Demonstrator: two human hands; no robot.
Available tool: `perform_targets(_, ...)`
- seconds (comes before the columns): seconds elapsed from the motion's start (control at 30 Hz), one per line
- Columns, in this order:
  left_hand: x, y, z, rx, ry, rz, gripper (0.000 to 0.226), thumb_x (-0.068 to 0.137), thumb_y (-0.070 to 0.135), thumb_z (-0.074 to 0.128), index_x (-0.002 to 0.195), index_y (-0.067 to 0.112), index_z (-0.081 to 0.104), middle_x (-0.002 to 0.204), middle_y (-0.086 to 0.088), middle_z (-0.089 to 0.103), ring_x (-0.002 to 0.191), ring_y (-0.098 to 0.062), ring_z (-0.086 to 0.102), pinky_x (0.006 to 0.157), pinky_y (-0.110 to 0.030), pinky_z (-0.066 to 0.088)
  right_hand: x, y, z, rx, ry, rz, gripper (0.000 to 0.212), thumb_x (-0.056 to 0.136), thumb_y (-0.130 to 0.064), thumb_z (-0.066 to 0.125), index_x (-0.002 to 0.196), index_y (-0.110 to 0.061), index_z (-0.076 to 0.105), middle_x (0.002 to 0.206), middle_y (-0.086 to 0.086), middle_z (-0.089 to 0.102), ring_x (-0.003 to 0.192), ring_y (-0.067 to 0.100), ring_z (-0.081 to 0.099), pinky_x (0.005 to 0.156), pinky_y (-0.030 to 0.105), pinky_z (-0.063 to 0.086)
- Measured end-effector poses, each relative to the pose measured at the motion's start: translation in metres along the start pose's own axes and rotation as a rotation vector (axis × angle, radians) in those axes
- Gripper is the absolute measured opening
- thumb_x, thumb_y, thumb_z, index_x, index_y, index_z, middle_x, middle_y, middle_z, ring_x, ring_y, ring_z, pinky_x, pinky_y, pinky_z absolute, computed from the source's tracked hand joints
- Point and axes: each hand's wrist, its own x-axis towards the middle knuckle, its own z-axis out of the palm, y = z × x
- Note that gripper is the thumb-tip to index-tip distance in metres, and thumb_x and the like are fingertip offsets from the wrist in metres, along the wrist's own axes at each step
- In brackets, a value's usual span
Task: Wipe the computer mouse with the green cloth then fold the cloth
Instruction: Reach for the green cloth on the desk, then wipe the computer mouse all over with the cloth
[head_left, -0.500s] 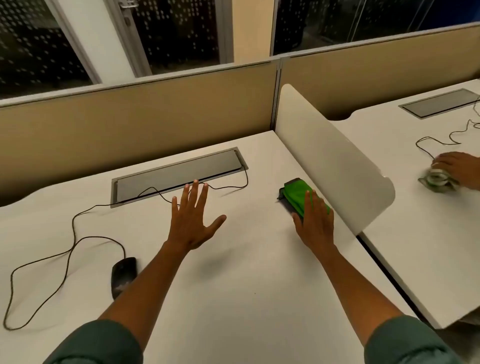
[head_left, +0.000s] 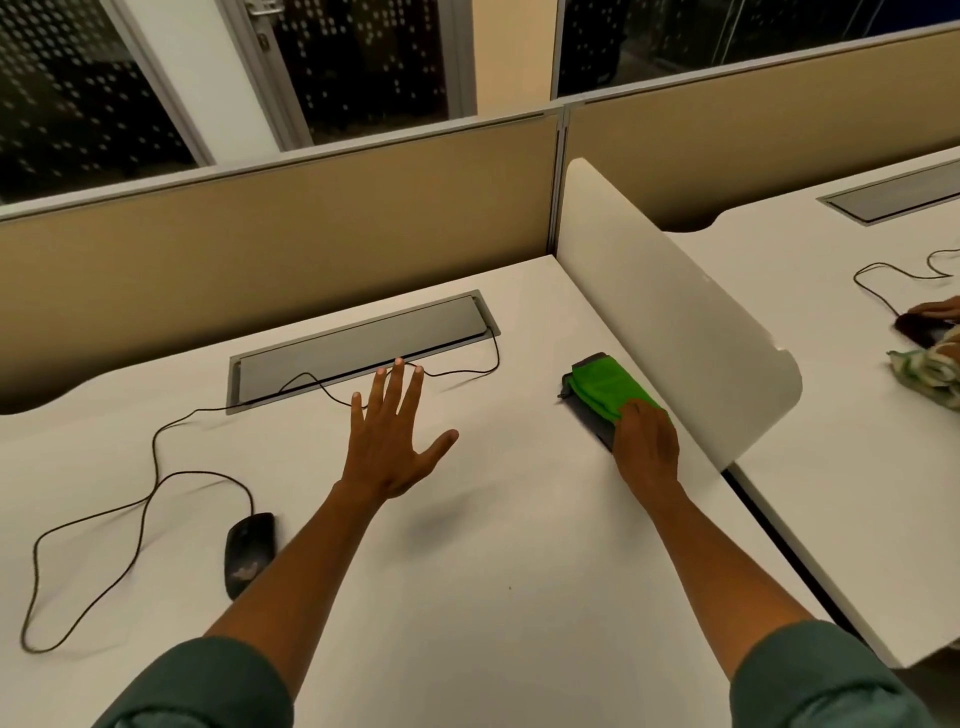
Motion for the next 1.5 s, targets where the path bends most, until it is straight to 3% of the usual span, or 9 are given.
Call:
perform_targets(0.13,-0.002,0.006,-0.006,-0.030,0.018,0.020,0.096,0.078,0.081,0.022,0.152,0.025,-0.001,0.162,-0.004,-0.008,0.150,-0.026,-0.008,0.119,-0.057,0.003,0.001,-0.006,-0.017,0.066,0.087,0.019,0.010,0.091,-0.001,0.053,0.095,0.004,0.060,0.094,0.023,0.065,0.087,0.038,0.058,0.070,0.044,0.051)
perform_targets(0.4,-0.007,0.009,-0.028,-0.063,0.046,0.041,0.093,0.081,0.078,0.029,0.152,0.028,-0.005,0.162,0.000,-0.012,0.149,-0.023,-0.013,0.118,-0.053,0.000,-0.005,-0.033,-0.050,0.243,0.203,0.004,0.020,0.097,-0.017,0.043,0.092,-0.002,0.055,0.087,0.017,0.063,0.080,0.034,0.059,0.062,0.041,0.048)
perform_targets(0.7,-0.023,-0.005,-0.074,-0.151,0.023,0.177,0.075,0.094,0.050,0.047,0.153,0.026,0.007,0.163,-0.003,0.001,0.150,-0.025,-0.005,0.120,-0.053,0.005,-0.036,-0.108,-0.082,0.489,0.071,-0.157,0.016,0.100,-0.025,0.041,0.100,-0.010,0.048,0.077,0.007,0.058,0.060,0.019,0.053,0.043,0.023,0.034)
perform_targets(1.0,-0.056,-0.037,-0.107,-0.191,0.036,0.268,0.058,0.097,0.034,0.050,0.149,0.022,0.028,0.162,-0.004,0.012,0.150,-0.027,0.002,0.120,-0.054,0.008,-0.093,-0.207,-0.080,0.547,-0.087,-0.412,0.014,0.101,-0.027,0.042,0.109,-0.016,0.047,0.078,0.003,0.059,0.062,0.014,0.056,0.049,0.021,0.042)
perform_targets(1.13,-0.070,-0.065,-0.114,-0.190,0.057,0.272,0.029,0.098,0.025,0.049,0.123,0.013,0.056,0.157,-0.008,0.028,0.149,-0.031,0.013,0.119,-0.055,0.014,-0.121,-0.244,-0.071,0.646,-0.117,-0.462,0.012,0.101,-0.028,0.042,0.107,-0.019,0.047,0.079,0.002,0.060,0.064,0.012,0.056,0.053,0.024,0.043)
perform_targets(1.2,-0.077,-0.079,-0.116,-0.186,0.060,0.272,0.025,0.098,0.023,0.049,0.117,0.011,0.059,0.155,-0.009,0.033,0.148,-0.031,0.016,0.119,-0.054,0.016,-0.133,-0.256,-0.065,0.700,-0.130,-0.457,0.011,0.100,-0.031,0.043,0.105,-0.023,0.048,0.080,0.001,0.060,0.066,0.011,0.057,0.055,0.028,0.047)
perform_targets(1.27,-0.084,-0.091,-0.118,-0.204,0.068,0.271,0.024,0.098,0.022,0.049,0.115,0.009,0.060,0.153,-0.010,0.037,0.147,-0.031,0.018,0.119,-0.051,0.017,-0.143,-0.266,-0.059,0.761,-0.151,-0.439,0.009,0.098,-0.035,0.048,0.104,-0.027,0.047,0.080,-0.006,0.060,0.069,0.007,0.059,0.056,0.020,0.047)
perform_targets(1.4,-0.092,-0.110,-0.123,-0.234,0.110,0.281,0.020,0.097,0.017,0.051,0.111,0.007,0.061,0.149,-0.012,0.043,0.145,-0.033,0.024,0.116,-0.049,0.020,-0.159,-0.278,-0.051,0.866,-0.249,-0.464,0.038,0.089,-0.032,0.066,0.123,-0.028,0.050,0.098,-0.024,0.061,0.088,-0.008,0.061,0.067,0.006,0.049)
perform_targets(1.5,-0.096,-0.120,-0.124,-0.258,0.122,0.289,0.020,0.095,0.017,0.054,0.111,0.007,0.062,0.147,-0.013,0.044,0.144,-0.035,0.026,0.117,-0.053,0.022,-0.164,-0.287,-0.043,0.848,-0.250,-0.439,0.030,0.090,-0.025,0.066,0.119,-0.019,0.061,0.098,-0.013,0.067,0.086,-0.002,0.063,0.071,0.013,0.048)
